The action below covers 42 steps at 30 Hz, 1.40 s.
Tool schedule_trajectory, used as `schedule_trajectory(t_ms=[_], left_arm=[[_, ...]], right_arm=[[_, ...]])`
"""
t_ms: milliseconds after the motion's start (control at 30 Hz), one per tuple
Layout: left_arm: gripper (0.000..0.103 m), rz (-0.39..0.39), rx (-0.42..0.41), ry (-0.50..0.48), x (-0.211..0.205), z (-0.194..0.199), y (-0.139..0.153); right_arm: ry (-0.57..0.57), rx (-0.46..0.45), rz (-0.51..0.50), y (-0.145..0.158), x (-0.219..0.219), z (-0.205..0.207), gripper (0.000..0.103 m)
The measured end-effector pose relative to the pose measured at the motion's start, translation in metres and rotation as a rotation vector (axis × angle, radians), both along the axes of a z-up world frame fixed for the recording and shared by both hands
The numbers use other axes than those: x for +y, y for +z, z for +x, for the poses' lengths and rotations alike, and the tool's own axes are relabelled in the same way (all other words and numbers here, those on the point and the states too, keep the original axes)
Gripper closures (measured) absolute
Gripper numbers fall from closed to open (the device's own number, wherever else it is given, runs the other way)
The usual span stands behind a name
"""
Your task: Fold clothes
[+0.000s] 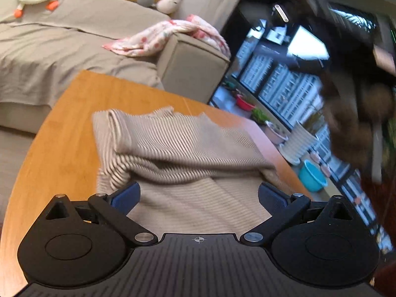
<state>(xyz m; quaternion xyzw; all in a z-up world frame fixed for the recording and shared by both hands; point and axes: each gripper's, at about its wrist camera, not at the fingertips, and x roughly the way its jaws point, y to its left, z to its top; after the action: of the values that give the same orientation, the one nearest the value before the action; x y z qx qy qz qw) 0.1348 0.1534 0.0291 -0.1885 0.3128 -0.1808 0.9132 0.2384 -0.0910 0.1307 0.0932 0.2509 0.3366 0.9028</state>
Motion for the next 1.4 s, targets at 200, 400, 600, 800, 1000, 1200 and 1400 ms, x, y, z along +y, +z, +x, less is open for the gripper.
schedule_trajectory(t_ms=[200, 400, 600, 800, 1000, 1200, 1400], left_arm=[[0.001, -0.064, 0.038, 0.105, 0.019, 0.033, 0.003], [0.029, 0.040, 0.098, 0.192, 0.021, 0.070, 0.000], [0.055, 0.211, 0.080, 0.171, 0.004, 0.078, -0.002], [0.082, 0.375, -0.016, 0.120, -0.012, 0.079, 0.009], [0.087, 0.289, -0.184, 0.080, -0.008, 0.070, 0.057], [0.087, 0.375, -0.043, 0.130, 0.008, 0.073, 0.014], [0.066, 0.115, 0.026, 0.157, 0.049, 0.063, 0.009]], right_arm=[[-0.059, 0.135, 0.032, -0.080, -0.045, -0.040, 0.006], [-0.089, 0.223, 0.116, -0.151, -0.063, -0.086, 0.000], [-0.148, 0.228, 0.183, -0.154, -0.072, -0.085, 0.000], [-0.133, 0.229, 0.159, -0.151, -0.067, -0.084, 0.000], [-0.131, 0.233, 0.175, -0.151, -0.069, -0.085, 0.000], [-0.132, 0.239, 0.184, -0.152, -0.070, -0.085, 0.000], [-0.079, 0.243, 0.149, -0.149, -0.065, -0.082, 0.000]])
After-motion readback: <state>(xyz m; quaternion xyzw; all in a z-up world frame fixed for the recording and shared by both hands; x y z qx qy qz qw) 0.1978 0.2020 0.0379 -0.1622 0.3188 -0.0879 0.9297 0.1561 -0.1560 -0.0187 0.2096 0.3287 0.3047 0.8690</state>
